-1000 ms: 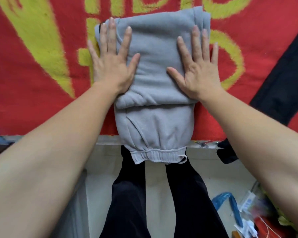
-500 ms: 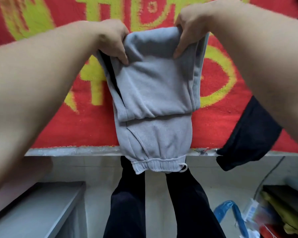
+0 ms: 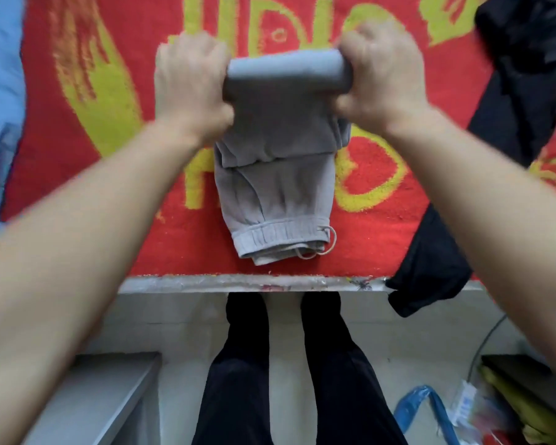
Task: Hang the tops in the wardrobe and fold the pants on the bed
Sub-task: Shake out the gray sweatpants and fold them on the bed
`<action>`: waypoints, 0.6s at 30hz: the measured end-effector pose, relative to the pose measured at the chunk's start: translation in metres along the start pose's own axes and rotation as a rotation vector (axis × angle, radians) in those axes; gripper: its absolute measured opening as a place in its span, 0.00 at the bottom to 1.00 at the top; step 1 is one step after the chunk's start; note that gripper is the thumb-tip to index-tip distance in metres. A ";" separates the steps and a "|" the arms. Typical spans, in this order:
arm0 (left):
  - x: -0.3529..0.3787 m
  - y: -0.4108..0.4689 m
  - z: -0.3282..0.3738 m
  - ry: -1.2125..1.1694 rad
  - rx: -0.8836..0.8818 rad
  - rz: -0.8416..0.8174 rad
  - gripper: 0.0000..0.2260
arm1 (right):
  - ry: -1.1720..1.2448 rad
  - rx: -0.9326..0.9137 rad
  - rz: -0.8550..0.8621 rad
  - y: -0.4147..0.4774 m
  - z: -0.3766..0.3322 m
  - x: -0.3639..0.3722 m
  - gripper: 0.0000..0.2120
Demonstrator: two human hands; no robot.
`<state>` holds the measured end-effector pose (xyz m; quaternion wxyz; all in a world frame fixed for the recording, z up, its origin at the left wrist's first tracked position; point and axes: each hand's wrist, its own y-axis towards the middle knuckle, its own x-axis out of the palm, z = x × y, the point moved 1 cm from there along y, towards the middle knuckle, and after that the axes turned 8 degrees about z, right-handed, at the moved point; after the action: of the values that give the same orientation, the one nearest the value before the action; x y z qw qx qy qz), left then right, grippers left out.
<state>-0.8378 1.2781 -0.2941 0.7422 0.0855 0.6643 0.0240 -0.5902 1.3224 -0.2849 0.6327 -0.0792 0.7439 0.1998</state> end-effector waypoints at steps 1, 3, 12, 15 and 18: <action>0.000 -0.033 0.007 -0.037 -0.023 0.035 0.16 | 0.031 0.003 0.055 -0.034 -0.007 0.000 0.18; 0.001 -0.105 0.025 -0.088 -0.068 0.070 0.20 | 0.097 0.014 0.105 -0.104 -0.020 0.003 0.19; 0.034 -0.228 0.072 -0.053 -0.070 -0.262 0.17 | 0.205 0.069 -0.249 -0.235 -0.046 0.038 0.21; 0.027 -0.202 0.061 -0.119 0.045 -0.221 0.12 | 0.266 0.056 -0.190 -0.214 -0.045 0.027 0.20; 0.030 -0.172 0.051 -0.130 0.118 -0.098 0.16 | 0.251 0.028 -0.059 -0.182 -0.052 0.030 0.22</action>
<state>-0.7977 1.1081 -0.3460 0.7778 0.0977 0.6183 -0.0570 -0.5756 1.1407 -0.3433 0.5413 -0.1165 0.8174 0.1591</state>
